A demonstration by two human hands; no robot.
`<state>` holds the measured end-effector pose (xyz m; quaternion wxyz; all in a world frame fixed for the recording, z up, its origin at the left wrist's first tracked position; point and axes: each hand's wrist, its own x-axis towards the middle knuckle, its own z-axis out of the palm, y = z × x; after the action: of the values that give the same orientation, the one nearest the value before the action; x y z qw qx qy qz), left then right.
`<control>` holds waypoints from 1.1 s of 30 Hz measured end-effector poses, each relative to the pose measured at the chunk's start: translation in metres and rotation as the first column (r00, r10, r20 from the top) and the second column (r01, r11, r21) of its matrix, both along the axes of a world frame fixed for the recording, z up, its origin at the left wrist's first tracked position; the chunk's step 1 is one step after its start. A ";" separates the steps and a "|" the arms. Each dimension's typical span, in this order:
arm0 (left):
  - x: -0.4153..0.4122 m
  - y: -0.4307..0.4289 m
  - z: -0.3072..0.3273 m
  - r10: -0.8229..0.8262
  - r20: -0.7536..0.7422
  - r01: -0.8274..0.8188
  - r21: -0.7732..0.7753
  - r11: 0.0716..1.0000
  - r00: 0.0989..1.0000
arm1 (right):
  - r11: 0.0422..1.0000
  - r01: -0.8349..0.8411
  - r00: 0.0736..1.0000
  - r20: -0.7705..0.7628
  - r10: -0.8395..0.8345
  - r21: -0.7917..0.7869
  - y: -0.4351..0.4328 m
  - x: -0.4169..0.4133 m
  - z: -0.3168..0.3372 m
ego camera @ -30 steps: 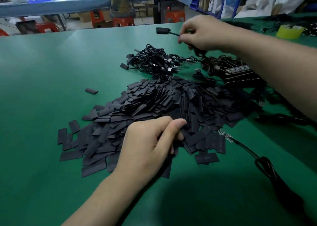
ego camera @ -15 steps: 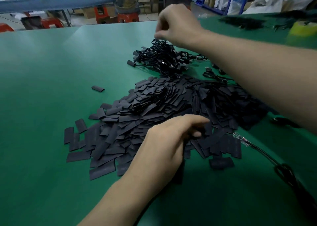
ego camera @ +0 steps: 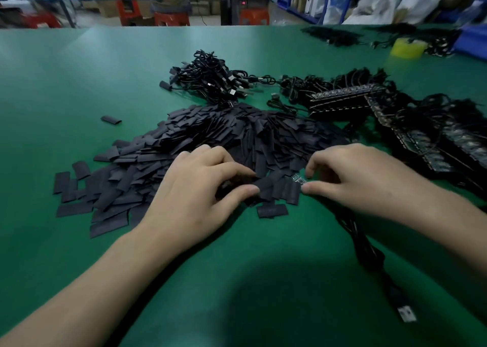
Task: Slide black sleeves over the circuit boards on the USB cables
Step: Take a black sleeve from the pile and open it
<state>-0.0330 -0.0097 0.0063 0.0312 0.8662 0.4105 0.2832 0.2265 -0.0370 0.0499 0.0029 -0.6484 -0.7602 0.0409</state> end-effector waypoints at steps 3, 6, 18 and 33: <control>0.008 -0.004 0.002 0.005 -0.079 -0.003 0.016 1.000 0.997 | 0.998 0.025 0.999 -0.048 -0.022 0.056 -0.002 0.002 -0.011; 0.017 -0.005 0.002 0.035 -0.114 -0.034 0.010 0.999 0.993 | 0.995 0.072 0.997 -0.034 -0.070 0.065 0.002 0.002 -0.012; 0.017 -0.001 -0.002 0.051 0.033 -0.054 0.092 0.994 0.998 | 0.983 0.003 0.397 -0.902 -0.169 -0.183 0.046 -0.029 -0.007; 0.015 -0.001 0.000 -0.011 0.314 0.002 0.028 1.000 0.949 | 0.984 -0.177 0.477 -0.875 0.079 -0.008 0.032 -0.032 -0.035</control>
<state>-0.0176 -0.0107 0.0060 0.0850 0.8119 0.3934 0.4229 0.1945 -0.0046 0.0147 0.3527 -0.4790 -0.6971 0.4002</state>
